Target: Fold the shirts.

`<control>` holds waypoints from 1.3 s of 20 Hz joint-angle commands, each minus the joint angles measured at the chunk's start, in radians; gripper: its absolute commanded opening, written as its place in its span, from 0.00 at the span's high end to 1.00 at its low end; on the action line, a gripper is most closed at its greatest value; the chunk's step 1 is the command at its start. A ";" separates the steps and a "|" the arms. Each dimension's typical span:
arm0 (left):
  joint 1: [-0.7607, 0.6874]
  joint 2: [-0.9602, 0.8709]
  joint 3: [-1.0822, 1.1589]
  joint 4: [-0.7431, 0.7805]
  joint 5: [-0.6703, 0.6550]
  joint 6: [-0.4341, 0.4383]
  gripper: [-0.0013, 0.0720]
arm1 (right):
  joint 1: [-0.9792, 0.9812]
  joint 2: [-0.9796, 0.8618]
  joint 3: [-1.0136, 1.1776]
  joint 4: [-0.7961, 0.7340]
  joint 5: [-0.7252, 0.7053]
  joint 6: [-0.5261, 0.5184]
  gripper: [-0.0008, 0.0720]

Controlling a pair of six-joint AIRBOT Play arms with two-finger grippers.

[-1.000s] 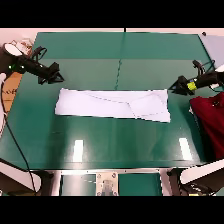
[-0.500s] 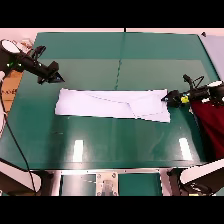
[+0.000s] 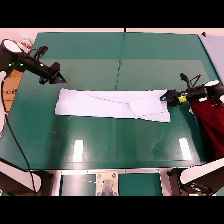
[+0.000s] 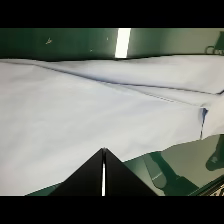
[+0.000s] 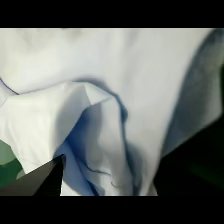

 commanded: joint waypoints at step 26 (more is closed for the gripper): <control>-0.004 -0.001 0.000 -0.007 0.013 0.050 0.95 | 0.098 -0.001 0.000 0.009 -0.031 0.078 0.96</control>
